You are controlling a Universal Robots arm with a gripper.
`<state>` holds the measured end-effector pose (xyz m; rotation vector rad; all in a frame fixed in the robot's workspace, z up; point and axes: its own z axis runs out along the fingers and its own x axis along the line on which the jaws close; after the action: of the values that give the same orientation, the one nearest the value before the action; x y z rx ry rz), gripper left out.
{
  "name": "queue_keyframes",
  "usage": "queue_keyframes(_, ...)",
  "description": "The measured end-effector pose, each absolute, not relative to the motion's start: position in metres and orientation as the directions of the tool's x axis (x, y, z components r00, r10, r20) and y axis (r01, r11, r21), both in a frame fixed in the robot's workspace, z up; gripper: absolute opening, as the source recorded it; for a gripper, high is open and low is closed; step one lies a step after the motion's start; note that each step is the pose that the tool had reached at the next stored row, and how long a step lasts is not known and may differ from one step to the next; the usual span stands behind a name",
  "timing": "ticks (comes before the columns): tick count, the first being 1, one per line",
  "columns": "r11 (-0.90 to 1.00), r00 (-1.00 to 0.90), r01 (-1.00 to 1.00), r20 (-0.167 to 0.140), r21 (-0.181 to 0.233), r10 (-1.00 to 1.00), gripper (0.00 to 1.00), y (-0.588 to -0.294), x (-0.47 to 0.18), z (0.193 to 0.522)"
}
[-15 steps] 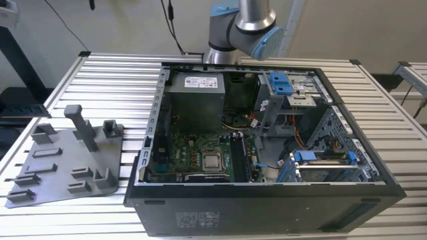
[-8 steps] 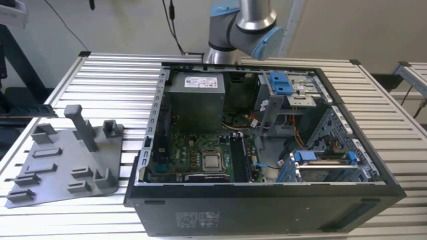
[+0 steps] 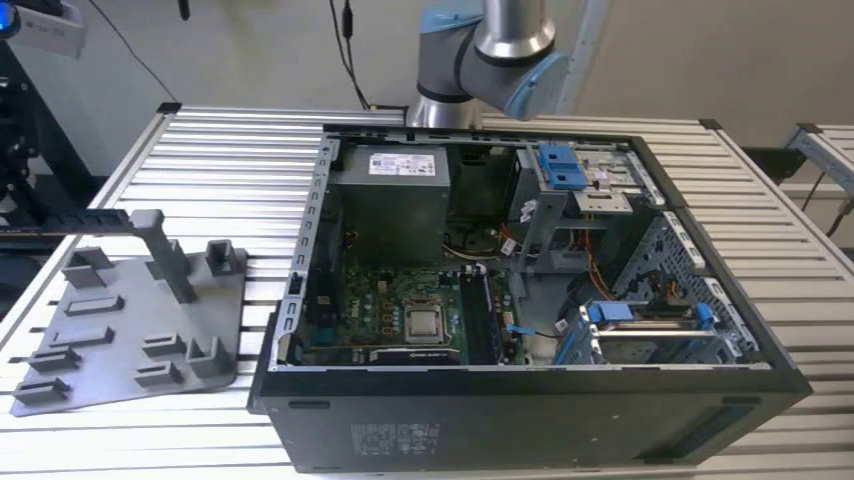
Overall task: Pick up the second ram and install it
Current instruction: 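Pick up the second ram and move it above second insertion slot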
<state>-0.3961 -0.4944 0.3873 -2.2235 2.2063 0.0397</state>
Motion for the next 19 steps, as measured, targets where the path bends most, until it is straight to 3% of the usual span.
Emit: queue_keyframes(19, -0.008, 0.008, -1.0, -0.026, 0.011, -1.0, 0.14, -0.494, -0.335, 0.387)
